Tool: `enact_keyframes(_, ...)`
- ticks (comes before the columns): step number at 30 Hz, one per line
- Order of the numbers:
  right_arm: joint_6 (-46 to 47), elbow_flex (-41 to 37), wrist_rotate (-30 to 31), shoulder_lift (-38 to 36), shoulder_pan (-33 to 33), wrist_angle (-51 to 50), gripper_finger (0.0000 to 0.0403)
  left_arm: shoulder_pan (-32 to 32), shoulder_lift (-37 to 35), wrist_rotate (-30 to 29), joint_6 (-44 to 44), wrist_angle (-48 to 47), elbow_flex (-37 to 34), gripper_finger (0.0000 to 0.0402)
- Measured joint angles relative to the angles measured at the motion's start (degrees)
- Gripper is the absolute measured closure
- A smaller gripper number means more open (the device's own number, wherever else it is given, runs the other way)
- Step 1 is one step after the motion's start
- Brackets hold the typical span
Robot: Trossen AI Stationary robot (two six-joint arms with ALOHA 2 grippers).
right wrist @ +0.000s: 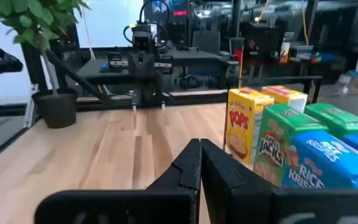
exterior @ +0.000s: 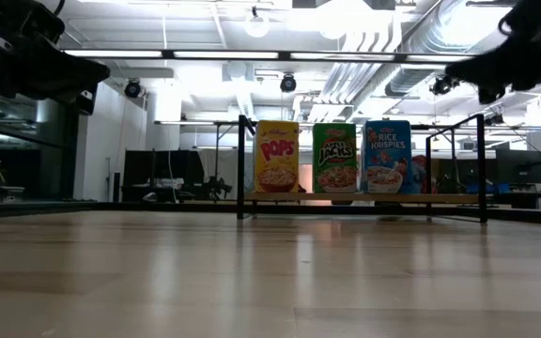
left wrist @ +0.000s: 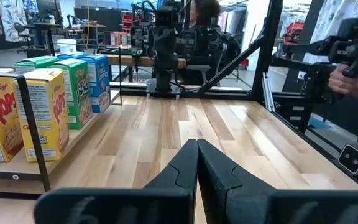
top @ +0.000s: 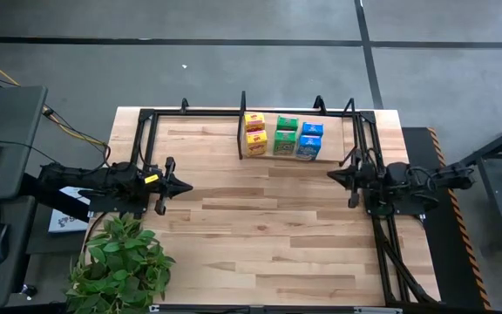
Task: Stack cereal on shelf
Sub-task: Return to Home Position
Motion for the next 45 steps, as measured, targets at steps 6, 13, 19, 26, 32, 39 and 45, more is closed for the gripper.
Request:
enact_keyframes(6,-1.66,-6.15,-6.88,0.53,-2.68,11.01,0.0403,0.00,0.41,0.05,0.07,0.04,0.04,0.0401)
enact_keyframes(13,-5.77,-6.21,-10.99,1.53,-4.12,9.18,0.0403,-0.07,0.70,0.08,0.07,0.04,0.07,0.0401)
enact_keyframes(19,-11.87,-6.21,-9.54,1.86,-4.14,9.39,0.0403,-0.07,0.00,0.11,0.07,0.17,0.07,0.0401)
enact_keyframes(26,-6.73,-6.23,-9.52,1.86,-4.14,9.39,0.0403,-0.07,-0.71,0.22,0.04,0.00,0.04,0.0401)
enact_keyframes(32,-0.76,-6.23,-9.52,1.86,-4.14,9.41,0.0403,-0.07,-1.08,0.23,0.04,0.05,0.04,0.0401)
enact_keyframes(39,0.28,-6.25,-9.51,0.01,-4.06,10.02,0.0403,-0.22,-2.11,0.26,0.02,0.73,0.03,0.0401)
enact_keyframes(45,0.27,-6.25,-9.49,0.04,-4.06,9.50,0.0403,-0.22,-2.14,0.24,0.02,0.46,0.04,0.0401)
